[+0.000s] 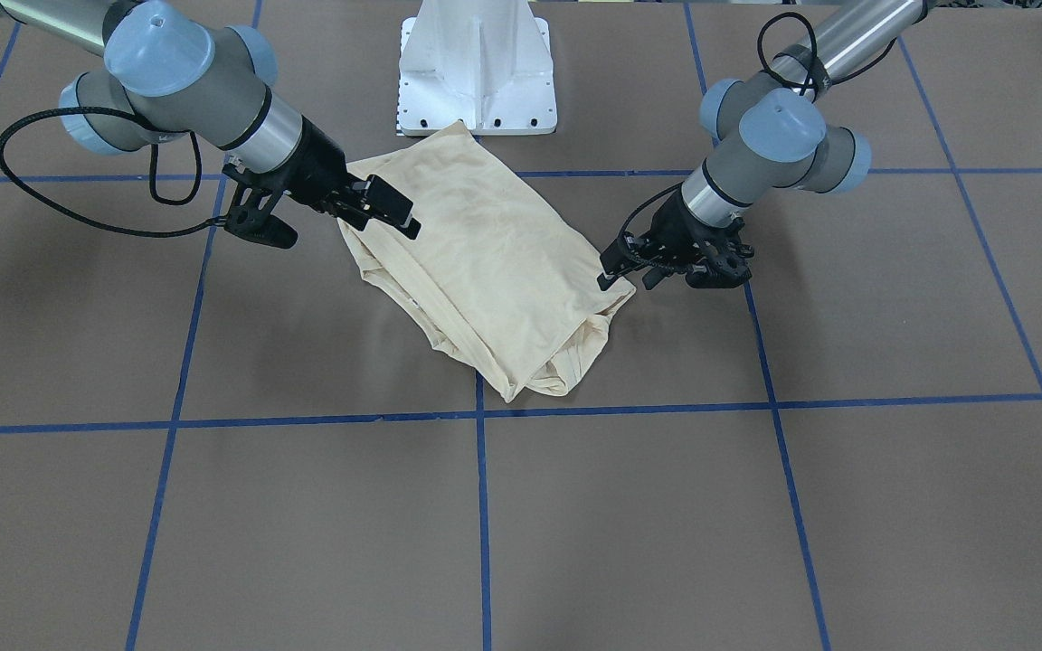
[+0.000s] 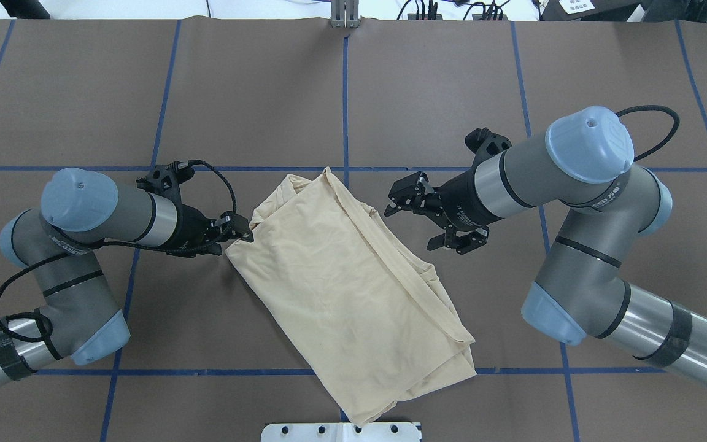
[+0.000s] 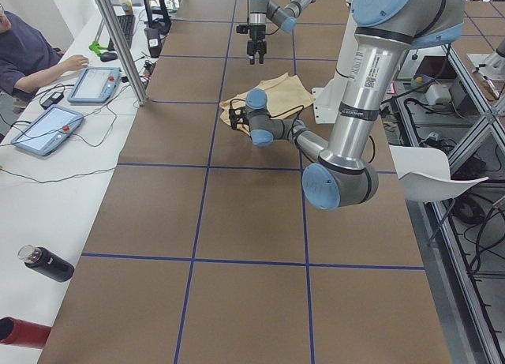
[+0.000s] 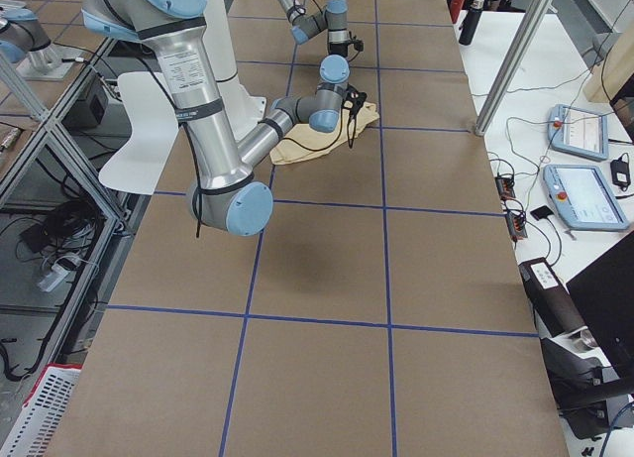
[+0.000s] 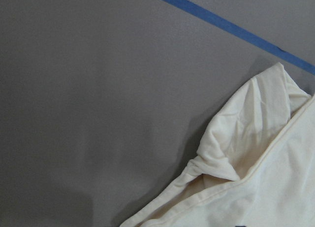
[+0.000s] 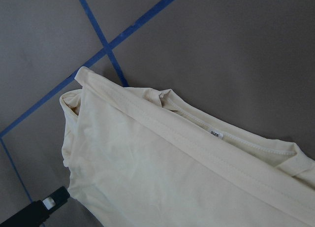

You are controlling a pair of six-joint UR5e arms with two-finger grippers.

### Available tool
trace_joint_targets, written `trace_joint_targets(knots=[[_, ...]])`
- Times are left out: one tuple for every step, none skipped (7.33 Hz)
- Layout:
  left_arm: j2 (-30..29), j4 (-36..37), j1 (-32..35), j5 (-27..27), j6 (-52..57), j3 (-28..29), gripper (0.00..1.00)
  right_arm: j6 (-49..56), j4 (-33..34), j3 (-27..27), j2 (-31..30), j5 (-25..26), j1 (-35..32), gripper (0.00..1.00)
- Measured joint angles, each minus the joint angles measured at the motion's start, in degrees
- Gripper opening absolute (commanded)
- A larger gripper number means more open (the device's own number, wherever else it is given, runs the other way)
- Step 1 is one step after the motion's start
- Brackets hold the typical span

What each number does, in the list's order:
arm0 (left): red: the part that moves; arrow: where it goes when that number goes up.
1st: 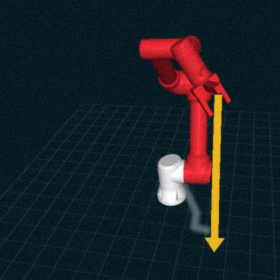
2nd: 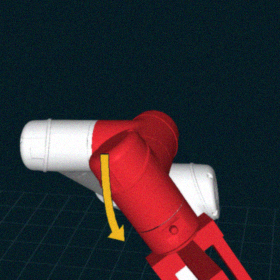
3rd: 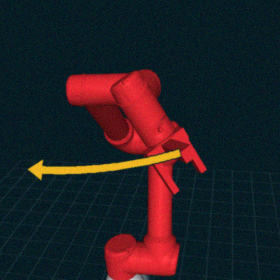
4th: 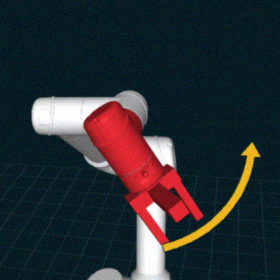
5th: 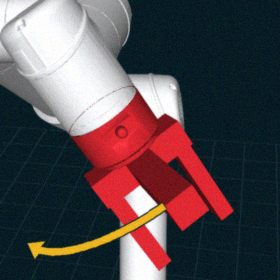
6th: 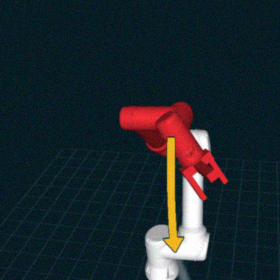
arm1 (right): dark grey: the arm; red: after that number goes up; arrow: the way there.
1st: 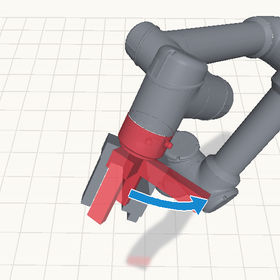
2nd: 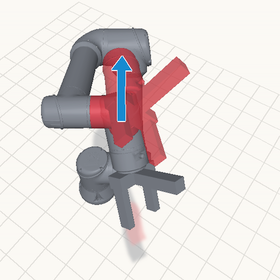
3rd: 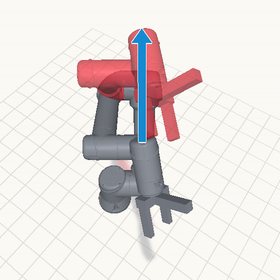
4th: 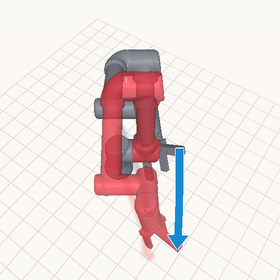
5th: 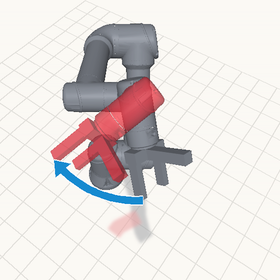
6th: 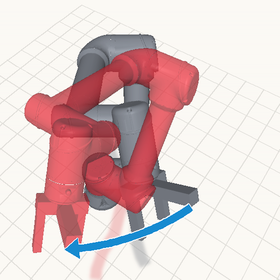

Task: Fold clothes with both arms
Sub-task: 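Hold both grippers at the shirt's far corners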

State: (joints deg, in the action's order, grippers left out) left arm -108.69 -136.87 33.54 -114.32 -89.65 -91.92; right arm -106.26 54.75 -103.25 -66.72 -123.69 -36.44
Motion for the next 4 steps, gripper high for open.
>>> trace_joint_targets(knots=[[-0.03,0.13,-0.32,0.04,0.00,0.03,0.70,0.00,0.00,0.03,0.01,0.04,0.03,1.00],[-0.02,0.28,-0.70,0.05,0.00,0.06,0.70,0.00,0.00,0.07,0.01,0.06,0.05,1.00],[0.01,0.36,-0.89,0.06,0.00,0.09,0.70,0.00,0.00,0.14,0.00,0.06,0.05,1.00],[0.04,0.44,-0.97,0.06,0.00,0.11,0.70,0.02,0.00,0.24,-0.02,0.07,0.05,1.00]])
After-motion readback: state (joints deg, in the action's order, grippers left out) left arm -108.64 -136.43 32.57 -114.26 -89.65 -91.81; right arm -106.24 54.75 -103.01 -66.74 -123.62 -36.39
